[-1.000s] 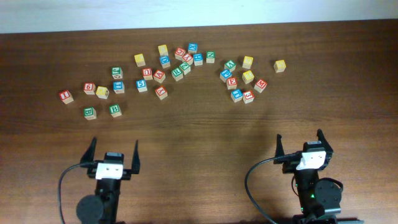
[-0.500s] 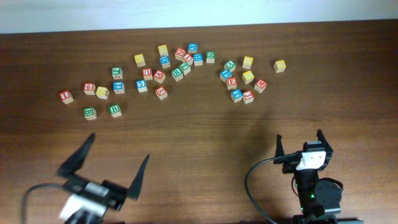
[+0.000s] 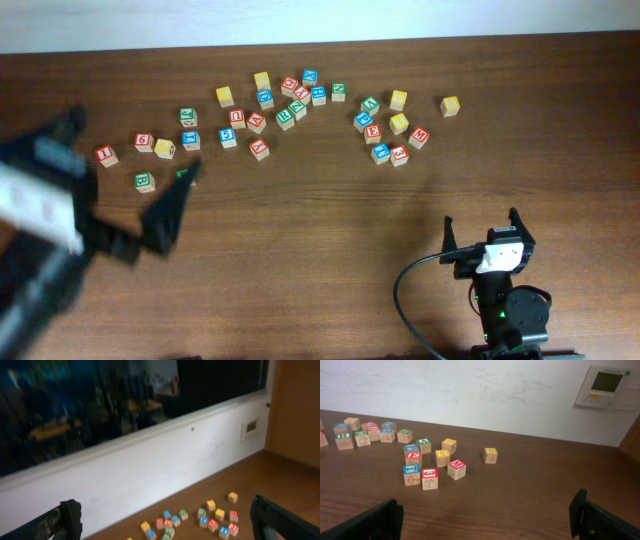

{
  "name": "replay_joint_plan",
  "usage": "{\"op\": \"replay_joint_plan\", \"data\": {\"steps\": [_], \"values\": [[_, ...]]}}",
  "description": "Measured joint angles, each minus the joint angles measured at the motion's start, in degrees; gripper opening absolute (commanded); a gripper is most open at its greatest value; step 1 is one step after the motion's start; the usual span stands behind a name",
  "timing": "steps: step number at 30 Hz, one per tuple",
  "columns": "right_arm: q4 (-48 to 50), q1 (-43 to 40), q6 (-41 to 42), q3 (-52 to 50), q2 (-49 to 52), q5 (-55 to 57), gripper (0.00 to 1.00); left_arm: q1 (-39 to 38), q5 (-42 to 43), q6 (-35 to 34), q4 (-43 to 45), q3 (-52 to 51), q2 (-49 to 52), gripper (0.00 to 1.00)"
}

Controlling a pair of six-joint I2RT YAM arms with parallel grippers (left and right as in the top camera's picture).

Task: Spell out ICRA
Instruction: 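Raise the left arm and swing it toward the far-left blocks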

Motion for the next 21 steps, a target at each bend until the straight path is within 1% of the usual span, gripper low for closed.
{"op": "replay_joint_plan", "data": {"steps": [3,8,16,17,21], "values": [[0.00,0.00,-0.02,0.00,0.00,-0.02,0.98,0.00,0.02,0.02,-0.90,3.21,6.95,0.99],[-0.02,0.00,0.02,0.00,0.00,0.00,0.98,0.00,-0.02,0.02,-1.49,3.39,14.80,0.99],[0.00,0.00,0.02,0.00,0.00,0.00,0.98,0.00,0.00,0.02,-1.57,3.39,18.93,0.99],[0.00,0.00,0.00,0.00,0.00,0.00,0.98,0.00,0.00,0.02,-1.57,3.39,19.19,0.95],[0.00,0.00,0.00,0.00,0.00,0.00,0.98,0.00,0.00,0.20,-1.57,3.39,19.89,0.50]]}}
